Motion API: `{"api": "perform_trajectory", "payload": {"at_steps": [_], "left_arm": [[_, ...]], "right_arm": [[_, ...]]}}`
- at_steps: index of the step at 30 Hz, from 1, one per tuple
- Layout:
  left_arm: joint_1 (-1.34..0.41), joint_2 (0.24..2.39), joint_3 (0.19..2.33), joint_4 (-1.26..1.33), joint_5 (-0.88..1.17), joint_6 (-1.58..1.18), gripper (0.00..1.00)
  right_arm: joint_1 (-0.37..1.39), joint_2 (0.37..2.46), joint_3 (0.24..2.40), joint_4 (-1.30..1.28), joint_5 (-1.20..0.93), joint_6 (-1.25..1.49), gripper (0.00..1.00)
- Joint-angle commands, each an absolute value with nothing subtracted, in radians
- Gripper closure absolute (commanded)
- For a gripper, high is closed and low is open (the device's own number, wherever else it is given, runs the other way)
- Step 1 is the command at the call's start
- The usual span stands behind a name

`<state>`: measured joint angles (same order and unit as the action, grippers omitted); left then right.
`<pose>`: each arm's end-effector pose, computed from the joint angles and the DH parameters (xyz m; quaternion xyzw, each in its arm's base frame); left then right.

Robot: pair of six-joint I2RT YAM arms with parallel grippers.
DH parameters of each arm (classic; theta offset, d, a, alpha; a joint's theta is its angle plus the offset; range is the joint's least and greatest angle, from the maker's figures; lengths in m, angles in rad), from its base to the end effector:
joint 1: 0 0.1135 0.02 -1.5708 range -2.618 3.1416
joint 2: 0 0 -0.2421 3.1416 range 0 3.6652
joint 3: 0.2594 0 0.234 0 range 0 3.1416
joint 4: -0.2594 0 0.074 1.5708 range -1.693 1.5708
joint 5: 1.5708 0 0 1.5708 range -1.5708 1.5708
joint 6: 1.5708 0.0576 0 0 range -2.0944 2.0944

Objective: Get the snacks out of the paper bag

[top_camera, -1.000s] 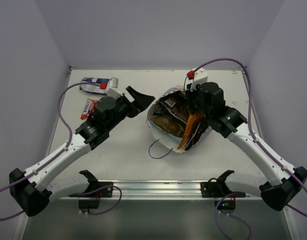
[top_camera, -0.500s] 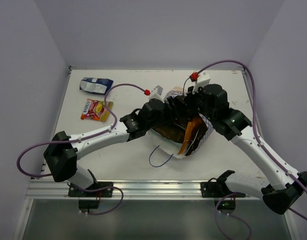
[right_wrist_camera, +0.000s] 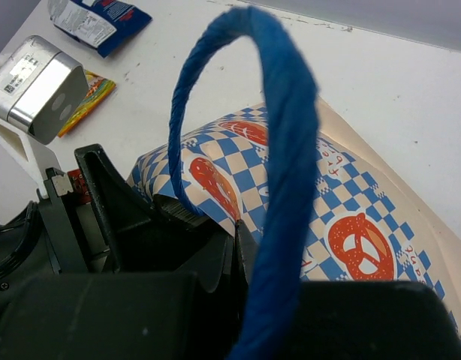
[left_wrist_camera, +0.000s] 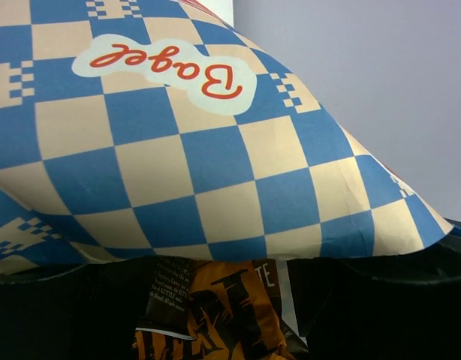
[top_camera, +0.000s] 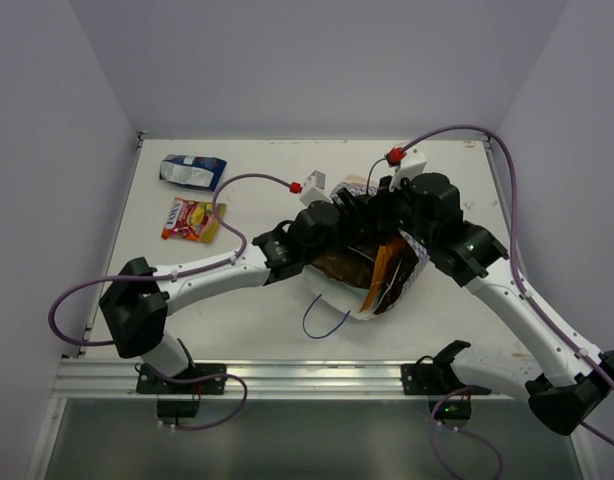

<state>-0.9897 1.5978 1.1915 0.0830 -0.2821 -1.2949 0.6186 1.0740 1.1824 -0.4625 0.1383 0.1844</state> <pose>0.2223 -0.3094 0.2802 -0.2033 0.7818 -0.4786 0.3441 0.2049 0.1361 0.3650 -0.1378 0.8079 0.1706 0.5470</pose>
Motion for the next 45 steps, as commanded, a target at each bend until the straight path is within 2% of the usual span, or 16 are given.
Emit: {"api": "perform_trajectory", "payload": {"at_steps": [1, 7, 12, 18, 21, 22, 24, 25, 27, 34, 39, 45], "left_arm": [[-0.996, 1.562, 1.183, 0.195, -0.379, -1.329, 0.29], [-1.020, 1.511, 1.146, 0.199, -0.437, -1.316, 0.28], [-1.020, 1.592, 1.229, 0.161, -0.436, -1.302, 0.30], [-1.022, 1.675, 1.298, 0.155, -0.426, -1.310, 0.42], [-1.022, 1.683, 1.301, 0.156, -0.445, -1.307, 0.55], [-1.022, 1.683, 1.302, 0.153, -0.454, -1.305, 0.65], [-1.022, 1.675, 1.302, 0.143, -0.463, -1.293, 0.77], [-1.020, 1.671, 1.298, 0.138, -0.466, -1.289, 0.89], [-1.022, 1.648, 1.290, 0.112, -0.469, -1.273, 1.00], [-1.022, 1.464, 1.227, -0.004, -0.407, -1.185, 1.00], [-1.022, 1.310, 1.233, -0.246, -0.290, -1.077, 1.00], [-0.962, 1.083, 1.206, -0.523, -0.350, -0.982, 1.00]], "right_arm": [[0.624, 1.051, 1.181, -0.446, 0.091, 0.236, 1.00], [0.624, 1.049, 1.190, -0.448, 0.120, 0.224, 1.00], [0.626, 1.057, 1.195, -0.451, 0.107, 0.232, 1.00], [0.626, 1.060, 1.197, -0.446, 0.103, 0.236, 1.00], [0.627, 1.060, 1.190, -0.439, 0.101, 0.236, 1.00], [0.627, 1.060, 1.190, -0.437, 0.103, 0.238, 1.00], [0.626, 1.063, 1.187, -0.437, 0.106, 0.236, 1.00], [0.627, 1.063, 1.186, -0.437, 0.107, 0.235, 1.00], [0.627, 1.062, 1.183, -0.436, 0.124, 0.232, 1.00], [0.624, 1.065, 1.177, -0.440, 0.239, 0.201, 1.00], [0.609, 1.103, 1.175, -0.437, 0.304, 0.187, 1.00], [0.578, 1.131, 1.175, -0.436, 0.322, 0.169, 1.00]]}}
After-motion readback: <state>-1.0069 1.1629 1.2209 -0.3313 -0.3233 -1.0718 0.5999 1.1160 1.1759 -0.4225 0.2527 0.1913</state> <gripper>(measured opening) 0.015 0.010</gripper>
